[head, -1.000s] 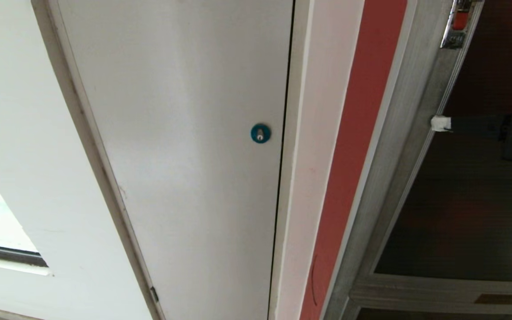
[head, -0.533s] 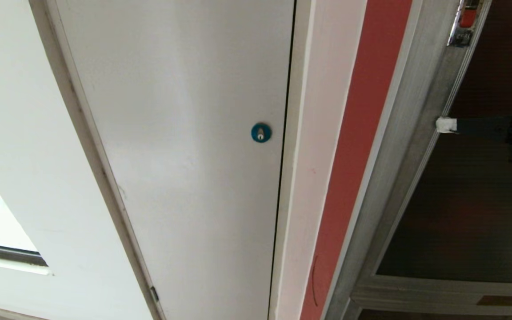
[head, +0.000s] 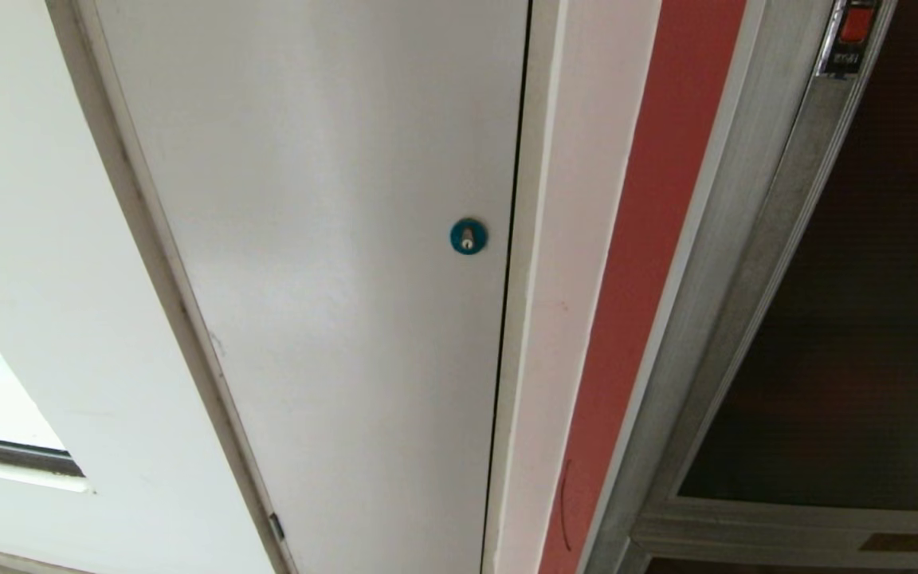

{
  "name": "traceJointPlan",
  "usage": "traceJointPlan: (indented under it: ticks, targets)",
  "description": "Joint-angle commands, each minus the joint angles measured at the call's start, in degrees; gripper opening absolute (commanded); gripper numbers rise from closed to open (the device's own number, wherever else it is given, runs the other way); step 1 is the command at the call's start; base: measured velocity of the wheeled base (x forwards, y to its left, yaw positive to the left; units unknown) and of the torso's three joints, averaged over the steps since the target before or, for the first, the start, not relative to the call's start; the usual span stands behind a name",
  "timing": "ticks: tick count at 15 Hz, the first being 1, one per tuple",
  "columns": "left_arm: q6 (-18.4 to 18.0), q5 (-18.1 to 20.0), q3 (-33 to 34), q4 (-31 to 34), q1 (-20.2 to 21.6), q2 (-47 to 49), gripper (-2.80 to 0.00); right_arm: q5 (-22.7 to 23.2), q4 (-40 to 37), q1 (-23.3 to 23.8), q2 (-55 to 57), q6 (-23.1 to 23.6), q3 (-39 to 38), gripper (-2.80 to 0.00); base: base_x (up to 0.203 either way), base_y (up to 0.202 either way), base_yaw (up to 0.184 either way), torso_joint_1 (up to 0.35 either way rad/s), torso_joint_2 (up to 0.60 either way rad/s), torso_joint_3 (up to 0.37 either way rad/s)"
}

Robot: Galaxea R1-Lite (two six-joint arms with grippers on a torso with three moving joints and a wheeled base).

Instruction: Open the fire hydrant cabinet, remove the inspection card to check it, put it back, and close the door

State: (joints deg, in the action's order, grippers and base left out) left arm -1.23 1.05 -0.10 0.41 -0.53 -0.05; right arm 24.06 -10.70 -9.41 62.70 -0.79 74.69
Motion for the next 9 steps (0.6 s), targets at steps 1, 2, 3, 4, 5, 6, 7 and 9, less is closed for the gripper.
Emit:
traceJointPlan:
  ticks: [1, 2, 3, 4, 5, 6, 7, 9]
  targets:
    - [0.0, 0.0, 0.0, -0.1, 0.0, 0.0, -2.8, 0.5, -1.4, -0.8, -1.0, 0.0, 4.4, -2.8, 0.0, 0.0, 0.0, 0.0, 0.0, 0.0]
    - [0.0, 0.0, 0.0, 0.0, 0.0, 0.0, -2.8, 0.5, -2.9, -1.1, -0.5, 0.0, 7.4, -2.8, 0.0, 0.0, 0.0, 0.0, 0.0, 0.0]
    - [0.0, 0.0, 0.0, 0.0, 0.0, 0.0, -2.8, 0.5, -4.0, -1.3, 0.5, 0.0, 10.5, -2.8, 0.0, 0.0, 0.0, 0.0, 0.0, 0.0]
    - [0.0, 0.0, 0.0, 0.0, 0.0, 0.0, -2.8, 0.5, -4.6, -1.3, 1.9, -0.1, 13.5, -2.8, 0.0, 0.0, 0.0, 0.0, 0.0, 0.0]
    - [0.0, 0.0, 0.0, 0.0, -0.1, 0.0, -2.8, 0.4, -5.0, -1.4, 3.6, -0.1, 16.5, -2.8, 0.0, 0.0, 0.0, 0.0, 0.0, 0.0]
    - [0.0, 0.0, 0.0, 0.0, 0.0, 0.0, -2.8, 0.4, -5.1, -1.4, 5.4, -0.1, 19.8, -2.8, 0.0, 0.0, 0.0, 0.0, 0.0, 0.0]
    - [0.0, 0.0, 0.0, 0.0, 0.0, 0.0, -2.8, 0.2, -5.2, -1.4, 7.4, -0.1, 23.2, -2.8, 0.0, 0.0, 0.0, 0.0, 0.0, 0.0]
    - [0.0, 0.0, 0.0, 0.0, 0.0, 0.0, -2.8, -1.2, -5.2, -1.4, 11.3, 0.0, 30.5, -2.8, 0.0, 0.0, 0.0, 0.0, 0.0, 0.0]
